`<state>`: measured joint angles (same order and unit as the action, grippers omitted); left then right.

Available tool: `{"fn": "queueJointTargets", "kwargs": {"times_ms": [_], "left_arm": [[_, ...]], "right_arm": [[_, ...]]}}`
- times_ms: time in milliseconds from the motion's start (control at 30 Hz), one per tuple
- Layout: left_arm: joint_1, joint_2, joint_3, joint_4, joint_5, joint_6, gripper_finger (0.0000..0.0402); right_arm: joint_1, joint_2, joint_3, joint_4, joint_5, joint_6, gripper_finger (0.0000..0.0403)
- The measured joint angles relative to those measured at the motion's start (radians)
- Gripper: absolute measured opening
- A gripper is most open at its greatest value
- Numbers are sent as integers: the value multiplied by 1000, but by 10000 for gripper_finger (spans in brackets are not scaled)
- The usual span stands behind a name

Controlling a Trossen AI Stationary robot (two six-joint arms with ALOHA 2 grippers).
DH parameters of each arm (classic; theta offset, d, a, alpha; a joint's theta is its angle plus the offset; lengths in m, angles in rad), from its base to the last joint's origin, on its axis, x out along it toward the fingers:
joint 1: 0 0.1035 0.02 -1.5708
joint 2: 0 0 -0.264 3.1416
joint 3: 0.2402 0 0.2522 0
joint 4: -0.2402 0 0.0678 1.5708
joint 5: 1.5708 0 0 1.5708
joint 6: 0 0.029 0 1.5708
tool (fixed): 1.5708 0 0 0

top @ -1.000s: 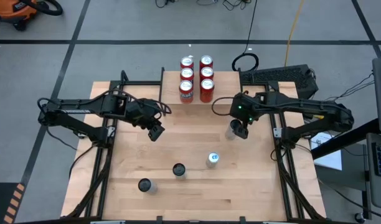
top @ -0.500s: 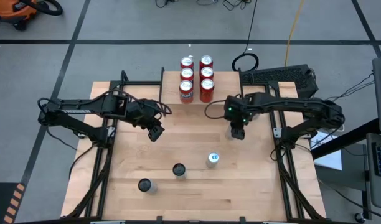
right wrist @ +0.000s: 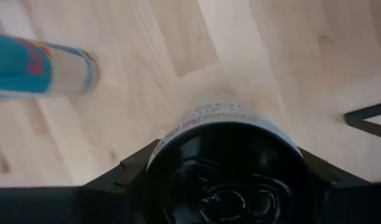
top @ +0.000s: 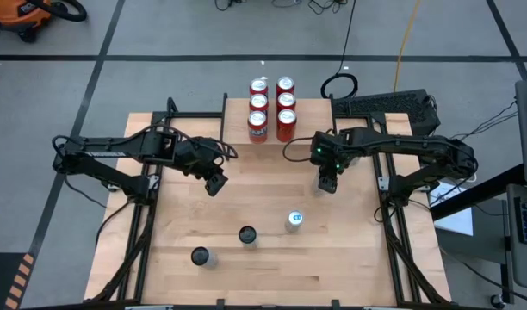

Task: Place canned beverage on shelf
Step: Put the top white-yellow soda can on the shelf

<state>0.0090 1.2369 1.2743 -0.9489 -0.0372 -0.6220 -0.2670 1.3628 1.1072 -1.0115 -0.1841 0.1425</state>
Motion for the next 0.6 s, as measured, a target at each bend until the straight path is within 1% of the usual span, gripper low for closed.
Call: {"fn": "queueJointTargets", "kwargs": {"times_ms": [167, 233, 333, 500, 600], "left_arm": [[0, 0, 0, 9, -19, 1, 176], [0, 0, -1, 34, -23, 11, 176], [-5, 0, -1, 96, -24, 44, 176], [-5, 0, -1, 245, -24, 119, 176], [-5, 0, -1, 338, -24, 170, 186]], "right_arm": [[1, -8, 59, -13, -54, 100, 237], [1, -8, 98, -33, -55, 157, 238], [1, -11, 164, -47, -56, 257, 239], [4, -11, 267, -50, -55, 406, 239], [15, -11, 322, -49, -55, 466, 239]]}}
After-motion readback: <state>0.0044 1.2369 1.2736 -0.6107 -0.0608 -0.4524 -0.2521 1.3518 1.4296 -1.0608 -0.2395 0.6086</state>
